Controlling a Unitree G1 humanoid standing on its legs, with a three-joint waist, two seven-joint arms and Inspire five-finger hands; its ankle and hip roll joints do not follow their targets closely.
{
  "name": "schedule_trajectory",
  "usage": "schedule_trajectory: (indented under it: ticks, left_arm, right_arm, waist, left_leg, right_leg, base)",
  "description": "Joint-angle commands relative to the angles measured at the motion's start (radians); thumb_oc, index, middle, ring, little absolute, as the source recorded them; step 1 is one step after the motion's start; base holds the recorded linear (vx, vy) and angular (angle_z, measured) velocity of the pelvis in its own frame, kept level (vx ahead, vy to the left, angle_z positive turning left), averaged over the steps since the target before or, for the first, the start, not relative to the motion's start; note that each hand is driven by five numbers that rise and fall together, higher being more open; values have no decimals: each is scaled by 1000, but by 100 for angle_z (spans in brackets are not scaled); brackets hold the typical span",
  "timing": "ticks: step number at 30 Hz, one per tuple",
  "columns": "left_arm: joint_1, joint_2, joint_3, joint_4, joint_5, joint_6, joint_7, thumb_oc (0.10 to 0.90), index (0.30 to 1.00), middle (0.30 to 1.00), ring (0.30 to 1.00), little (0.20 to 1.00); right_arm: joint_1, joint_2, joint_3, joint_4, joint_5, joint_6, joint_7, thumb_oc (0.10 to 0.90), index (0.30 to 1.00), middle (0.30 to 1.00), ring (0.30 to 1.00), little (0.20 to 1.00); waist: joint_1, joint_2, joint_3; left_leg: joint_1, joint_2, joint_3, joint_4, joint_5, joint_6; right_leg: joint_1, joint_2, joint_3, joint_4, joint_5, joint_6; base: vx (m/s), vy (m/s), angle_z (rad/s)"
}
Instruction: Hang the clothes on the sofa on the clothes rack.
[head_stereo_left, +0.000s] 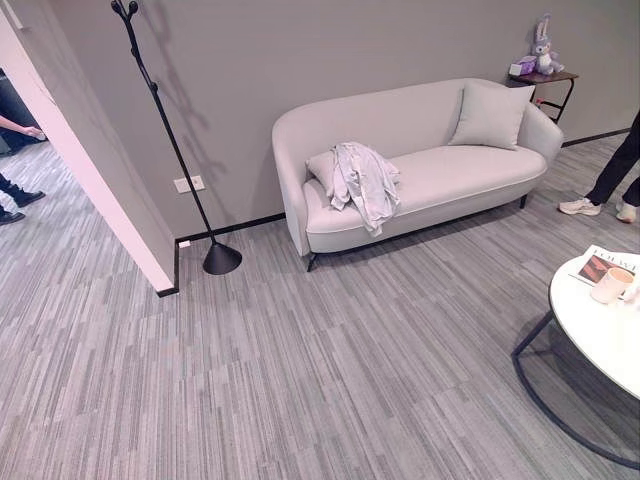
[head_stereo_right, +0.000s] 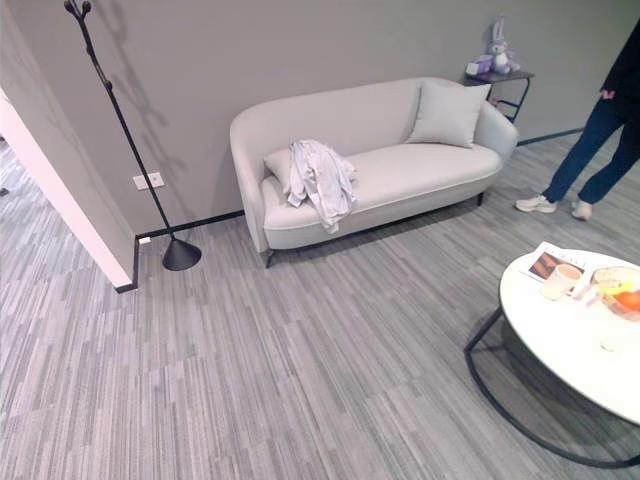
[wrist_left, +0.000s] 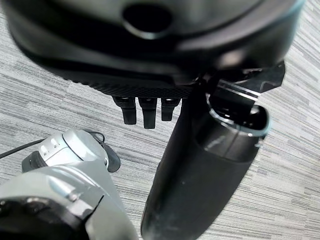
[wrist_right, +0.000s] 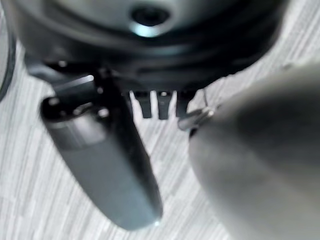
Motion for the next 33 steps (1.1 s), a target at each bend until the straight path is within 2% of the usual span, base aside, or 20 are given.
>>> schedule_trajectory:
  ticks: [1, 12, 21, 33]
  left_arm:
    - [-28, 25, 49, 64, 21, -45, 3, 800, 900, 900, 900, 900]
    - [-29, 23, 45, 60, -6, -39, 0, 800, 900, 900, 900, 900]
    - [-37, 24, 37, 55, 0, -46, -4, 800, 900, 900, 900, 900]
    - [-45, -11, -8, 49, 34, -46, -28, 800, 900, 900, 900, 900]
  right_arm:
    - [-23, 35, 2, 35, 4, -22, 13, 800, 900, 900, 900, 900]
    - [-36, 67, 71, -47, 1, -20, 13, 800, 900, 900, 900, 900]
    - [-22, 66, 78, -10, -43, -20, 22, 800, 900, 900, 900, 900]
    - [-44, 8, 19, 90, -122, -18, 13, 800, 900, 900, 900, 900]
  waist:
    - [10, -55, -23]
    - [11, -65, -21]
    - [8, -68, -16]
    - [14, -44, -18]
  left_leg:
    - [-32, -23, -37, -109, 16, 5]
    - [-27, -13, -21, -98, 2, 7]
    - [-25, -16, -22, -96, -2, 10]
    - [-14, -27, -30, -97, -12, 22]
  right_leg:
    - [35, -58, -6, -81, -25, 79]
    - [34, -50, 25, -81, -26, 79]
    - [38, -50, 27, -81, -26, 80]
    - [48, -60, 22, -81, -28, 88]
  base:
    - [0, 0, 0]
    - [5, -12, -5]
    - [0, -2, -1]
    - [9, 32, 0]
